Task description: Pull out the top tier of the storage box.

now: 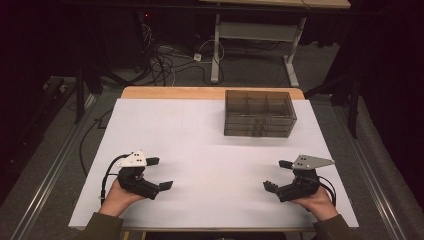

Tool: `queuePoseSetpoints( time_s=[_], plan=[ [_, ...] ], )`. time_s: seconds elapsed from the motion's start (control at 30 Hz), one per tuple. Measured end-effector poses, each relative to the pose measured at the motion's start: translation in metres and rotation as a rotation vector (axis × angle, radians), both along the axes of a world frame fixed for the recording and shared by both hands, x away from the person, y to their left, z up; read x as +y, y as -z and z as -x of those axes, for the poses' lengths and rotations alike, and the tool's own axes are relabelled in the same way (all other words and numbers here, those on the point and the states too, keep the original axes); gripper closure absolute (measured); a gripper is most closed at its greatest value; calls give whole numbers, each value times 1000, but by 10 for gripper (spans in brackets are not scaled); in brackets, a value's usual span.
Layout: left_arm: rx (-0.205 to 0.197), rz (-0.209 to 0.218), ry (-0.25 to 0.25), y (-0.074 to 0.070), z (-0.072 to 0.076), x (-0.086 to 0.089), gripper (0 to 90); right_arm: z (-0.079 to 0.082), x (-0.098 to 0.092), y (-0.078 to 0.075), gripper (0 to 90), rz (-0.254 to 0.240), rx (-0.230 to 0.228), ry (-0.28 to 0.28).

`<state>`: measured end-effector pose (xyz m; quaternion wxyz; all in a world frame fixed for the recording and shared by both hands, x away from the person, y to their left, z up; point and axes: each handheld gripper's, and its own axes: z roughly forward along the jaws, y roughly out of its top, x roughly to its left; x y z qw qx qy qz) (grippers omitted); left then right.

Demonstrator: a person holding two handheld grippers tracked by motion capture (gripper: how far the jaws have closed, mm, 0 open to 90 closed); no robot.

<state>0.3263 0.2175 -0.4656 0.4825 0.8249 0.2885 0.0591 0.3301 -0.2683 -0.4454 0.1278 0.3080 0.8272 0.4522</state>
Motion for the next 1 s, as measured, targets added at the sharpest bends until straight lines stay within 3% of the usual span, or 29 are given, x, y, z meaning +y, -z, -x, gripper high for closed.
queuePoseSetpoints(
  time_s=[1.0],
  plan=[
    [-4, 2, 6, -1, 0, 0, 0, -11, -3, -3, 5, 15, -10, 29]
  ],
)
